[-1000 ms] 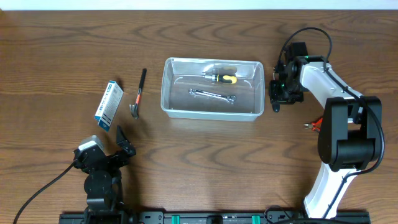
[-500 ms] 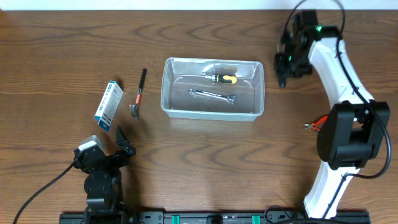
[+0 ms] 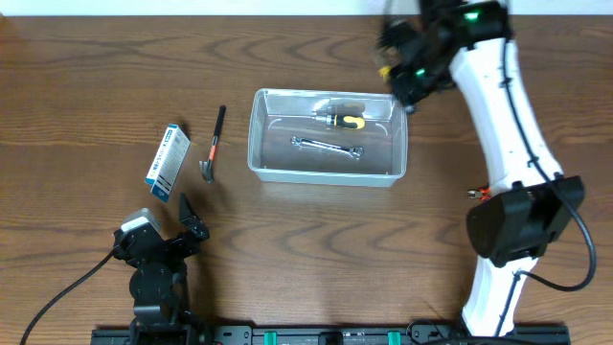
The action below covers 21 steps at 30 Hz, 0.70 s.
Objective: Pack container
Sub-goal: 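Carry the small screwdriver into the container and release it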
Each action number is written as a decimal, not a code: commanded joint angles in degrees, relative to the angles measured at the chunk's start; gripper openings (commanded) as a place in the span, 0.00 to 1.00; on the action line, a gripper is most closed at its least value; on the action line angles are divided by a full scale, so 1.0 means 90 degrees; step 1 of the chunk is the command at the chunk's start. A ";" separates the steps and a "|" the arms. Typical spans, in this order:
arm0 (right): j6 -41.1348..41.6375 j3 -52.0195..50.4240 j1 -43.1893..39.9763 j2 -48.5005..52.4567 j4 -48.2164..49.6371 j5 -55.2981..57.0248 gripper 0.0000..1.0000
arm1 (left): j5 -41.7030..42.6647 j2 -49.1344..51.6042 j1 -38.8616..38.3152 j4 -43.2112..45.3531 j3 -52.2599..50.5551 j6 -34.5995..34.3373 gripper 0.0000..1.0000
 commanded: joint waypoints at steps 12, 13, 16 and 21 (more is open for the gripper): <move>-0.2946 -0.0352 0.1520 -0.0107 -0.0151 -0.0425 0.02 | -0.0032 -0.0039 -0.0024 -0.0056 -0.0155 0.0061 0.98; -0.3079 -0.0515 0.1583 -0.0107 -0.0073 -0.0420 0.02 | -0.0032 -0.0039 -0.0024 -0.0056 -0.0155 0.0061 0.98; -0.3191 -0.0901 0.1664 -0.0104 0.0163 -0.0398 0.04 | -0.0032 -0.0039 -0.0024 -0.0056 -0.0155 0.0061 0.98; -0.3189 -0.1778 0.1659 -0.0104 0.0784 -0.0379 0.03 | -0.0029 -0.0039 -0.0024 -0.0056 -0.0155 0.0061 0.98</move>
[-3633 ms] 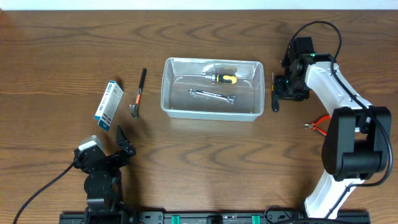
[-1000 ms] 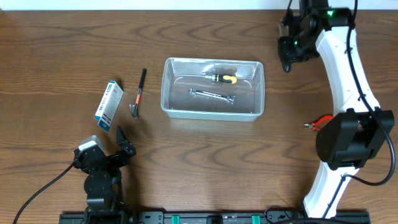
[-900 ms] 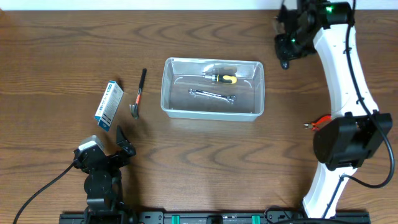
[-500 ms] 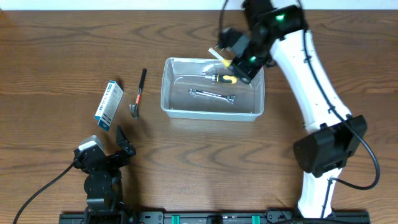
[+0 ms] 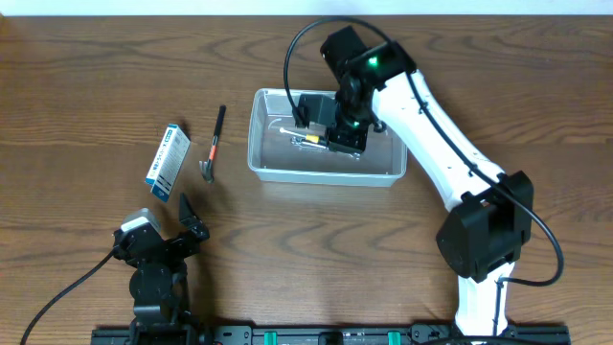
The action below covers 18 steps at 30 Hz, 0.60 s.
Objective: Pack container
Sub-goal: 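Carry the small screwdriver into the container and release it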
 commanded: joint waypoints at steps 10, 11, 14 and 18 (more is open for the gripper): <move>-0.0202 -0.1812 0.0005 -0.0104 0.1239 0.0097 0.04 | -0.0029 -0.0039 -0.0024 -0.0056 -0.0155 0.0061 0.98; -0.0202 -0.1902 0.0005 -0.0104 0.1307 0.0095 0.04 | -0.0029 -0.0039 -0.0024 -0.0056 -0.0155 0.0061 0.98; -0.0100 -0.2074 0.0005 -0.0104 0.1474 0.0097 0.06 | -0.0029 -0.0039 -0.0024 -0.0056 -0.0155 0.0061 0.98; -0.0034 -0.2161 0.0005 -0.0104 0.1608 0.0097 0.09 | -0.0032 -0.0039 -0.0024 -0.0056 -0.0155 0.0061 0.98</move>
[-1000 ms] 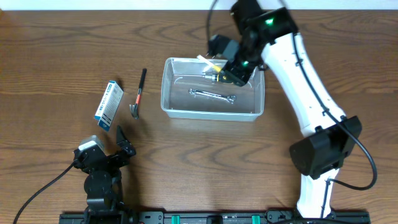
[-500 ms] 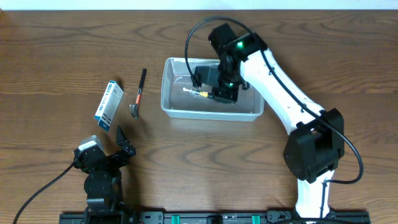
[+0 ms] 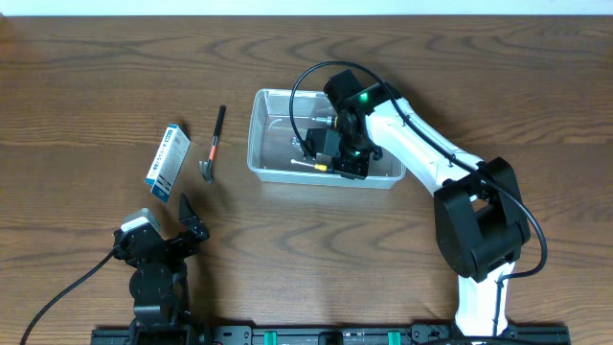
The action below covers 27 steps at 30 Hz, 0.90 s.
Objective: Pack container
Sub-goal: 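Carry the small screwdriver into the container and release it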
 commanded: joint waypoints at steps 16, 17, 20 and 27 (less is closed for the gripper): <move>0.0724 -0.0051 -0.0005 -0.0104 0.0636 -0.0002 0.31 | -0.0029 -0.0039 -0.0024 -0.0056 -0.0155 0.0061 0.98; 0.0865 -0.0034 -0.0007 -0.0104 0.0690 0.0000 0.31 | -0.0032 -0.0039 -0.0024 -0.0056 -0.0155 0.0061 0.98; 0.1511 0.0231 -0.0022 -0.0104 0.0714 0.0000 0.31 | -0.0029 -0.0039 -0.0024 -0.0056 -0.0155 0.0061 0.98; 0.4289 0.2118 -0.0376 -0.0107 -0.0107 0.0891 0.38 | -0.0029 -0.0039 -0.0024 -0.0056 -0.0155 0.0061 0.98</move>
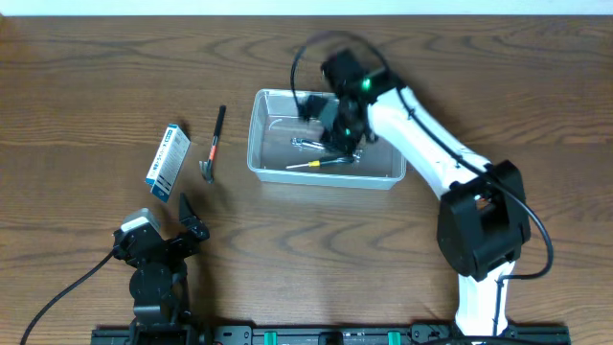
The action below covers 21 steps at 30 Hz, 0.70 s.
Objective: Pack container
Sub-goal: 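Carry the small screwdriver into the container and release it, then move the right gripper over the red-handled pliers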
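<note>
The clear plastic container (259, 134) stands mid-table. Inside it lie a silver wrench (305, 144) and, along the front wall, a screwdriver (324, 164) with a yellow handle. My right gripper (337, 127) hangs over the container's middle, just behind the screwdriver; it is blurred and its fingers are hidden under the wrist. A blue and white box (168, 156) and a small hammer (213, 146) with an orange and black handle lie left of the container. At the front left my left gripper (192, 218) rests open, holding nothing.
The right arm's white links (431, 134) reach from the front right across to the container. A black cable (57, 287) trails from the left arm's base toward the front left corner. The table's far edge runs just behind the container.
My right gripper has moved from the front part of the container to above its middle. The screwdriver stays along the front wall. Left arm, box and hammer are unchanged.
At first the screwdriver lay at the back of the container and my right gripper was outside its back right corner. Then the gripper was inside, over the tools. Later it was at the front wall with the screwdriver there, and now it stands back over the middle.
</note>
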Each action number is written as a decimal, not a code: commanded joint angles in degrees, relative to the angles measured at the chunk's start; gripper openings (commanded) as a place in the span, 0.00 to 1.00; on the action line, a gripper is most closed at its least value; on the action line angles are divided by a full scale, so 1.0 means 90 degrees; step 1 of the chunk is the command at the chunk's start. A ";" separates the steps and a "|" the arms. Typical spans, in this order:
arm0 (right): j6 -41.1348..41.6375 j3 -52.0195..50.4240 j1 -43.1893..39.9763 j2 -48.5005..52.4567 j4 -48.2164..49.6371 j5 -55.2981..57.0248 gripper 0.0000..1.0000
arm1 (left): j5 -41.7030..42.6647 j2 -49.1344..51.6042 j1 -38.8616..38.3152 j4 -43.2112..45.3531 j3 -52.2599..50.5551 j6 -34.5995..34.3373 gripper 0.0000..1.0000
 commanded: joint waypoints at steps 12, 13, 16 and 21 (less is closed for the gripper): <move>0.3721 0.2888 -0.2312 -0.0112 -0.2620 0.0981 0.80 | -0.0032 -0.0039 -0.0024 -0.0056 -0.0155 0.0061 0.98; 0.3721 0.2866 -0.2492 -0.0112 -0.2761 0.0984 0.82 | -0.0029 -0.0039 -0.0024 -0.0056 -0.0155 0.0061 0.98; 0.4284 0.2769 -0.3009 -0.0112 -0.3121 0.0984 0.82 | -0.0029 -0.0039 -0.0024 -0.0056 -0.0155 0.0063 0.98; 0.5085 0.2579 -0.3582 -0.0112 -0.3286 0.1392 0.80 | -0.0029 -0.0039 -0.0024 -0.0056 -0.0155 0.0061 0.98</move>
